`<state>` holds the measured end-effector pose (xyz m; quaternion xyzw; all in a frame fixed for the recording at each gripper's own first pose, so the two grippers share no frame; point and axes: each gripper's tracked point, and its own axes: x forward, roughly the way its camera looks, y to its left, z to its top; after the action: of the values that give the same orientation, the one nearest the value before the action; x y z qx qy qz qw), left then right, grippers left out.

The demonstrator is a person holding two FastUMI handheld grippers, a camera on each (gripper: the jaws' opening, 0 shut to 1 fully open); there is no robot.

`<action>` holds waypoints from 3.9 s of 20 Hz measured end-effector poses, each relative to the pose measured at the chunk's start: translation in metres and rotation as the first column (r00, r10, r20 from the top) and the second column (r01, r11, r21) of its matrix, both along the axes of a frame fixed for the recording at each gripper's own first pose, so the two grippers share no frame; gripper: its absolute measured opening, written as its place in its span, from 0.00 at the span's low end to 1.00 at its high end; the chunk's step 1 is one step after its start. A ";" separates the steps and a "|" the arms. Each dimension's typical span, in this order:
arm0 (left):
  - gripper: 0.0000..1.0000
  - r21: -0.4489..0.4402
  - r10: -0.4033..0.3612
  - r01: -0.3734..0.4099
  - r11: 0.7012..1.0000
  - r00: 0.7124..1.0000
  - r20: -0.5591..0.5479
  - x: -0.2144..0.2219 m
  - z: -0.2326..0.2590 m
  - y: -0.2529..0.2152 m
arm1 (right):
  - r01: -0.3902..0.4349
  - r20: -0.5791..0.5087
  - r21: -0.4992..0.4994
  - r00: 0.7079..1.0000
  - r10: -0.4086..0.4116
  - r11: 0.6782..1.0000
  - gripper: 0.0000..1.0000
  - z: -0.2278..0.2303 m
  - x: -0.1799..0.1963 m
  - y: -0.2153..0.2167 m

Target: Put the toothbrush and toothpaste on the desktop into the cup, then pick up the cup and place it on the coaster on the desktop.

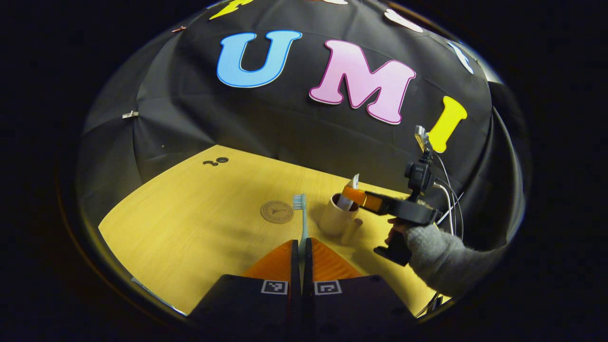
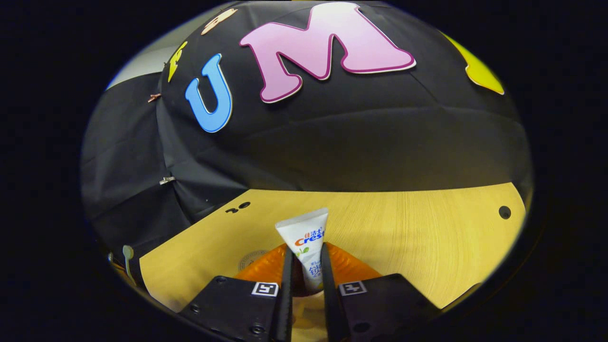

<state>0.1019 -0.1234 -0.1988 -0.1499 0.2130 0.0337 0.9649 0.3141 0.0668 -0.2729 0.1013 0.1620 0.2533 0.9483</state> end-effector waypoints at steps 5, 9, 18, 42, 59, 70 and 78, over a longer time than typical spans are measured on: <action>0.06 -0.018 -0.023 0.025 1.000 0.995 0.101 0.039 0.036 -0.005 | 0.036 0.004 0.047 0.999 -0.036 0.998 0.50 0.033 -0.010 -0.014; 0.06 -0.035 -0.036 0.044 0.998 0.978 0.205 0.085 0.062 -0.010 | 0.088 0.038 0.097 0.995 -0.092 0.991 0.76 0.061 -0.021 -0.041; 0.06 -0.127 0.015 0.051 0.991 0.881 0.473 0.186 0.095 -0.018 | 0.130 -0.046 0.083 0.991 -0.127 0.988 0.76 0.053 -0.094 -0.090; 0.12 -0.012 -0.029 0.040 0.999 0.879 0.476 0.245 -0.024 -0.046 | 0.201 -0.191 0.013 0.962 -0.195 0.980 0.76 -0.015 -0.142 -0.132; 0.49 -0.010 -0.109 0.113 0.994 0.975 0.192 0.075 -0.060 0.022 | 0.000 -0.376 -0.152 0.925 -0.058 0.988 0.82 0.000 -0.130 -0.068; 0.57 0.032 -0.010 0.009 0.999 1.000 0.018 -0.051 -0.073 0.113 | -0.161 -0.529 -0.405 0.844 -0.087 0.900 0.82 -0.065 -0.109 -0.020; 0.57 0.023 0.083 -0.081 0.996 0.995 -0.053 -0.084 -0.095 0.150 | -0.175 -0.550 -0.479 0.823 -0.139 0.860 0.82 -0.108 -0.073 0.002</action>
<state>0.0177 0.0268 -0.2939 -0.1472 0.2321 0.0796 0.9582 0.2409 0.0691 -0.3806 -0.0838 0.4981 0.1690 0.8463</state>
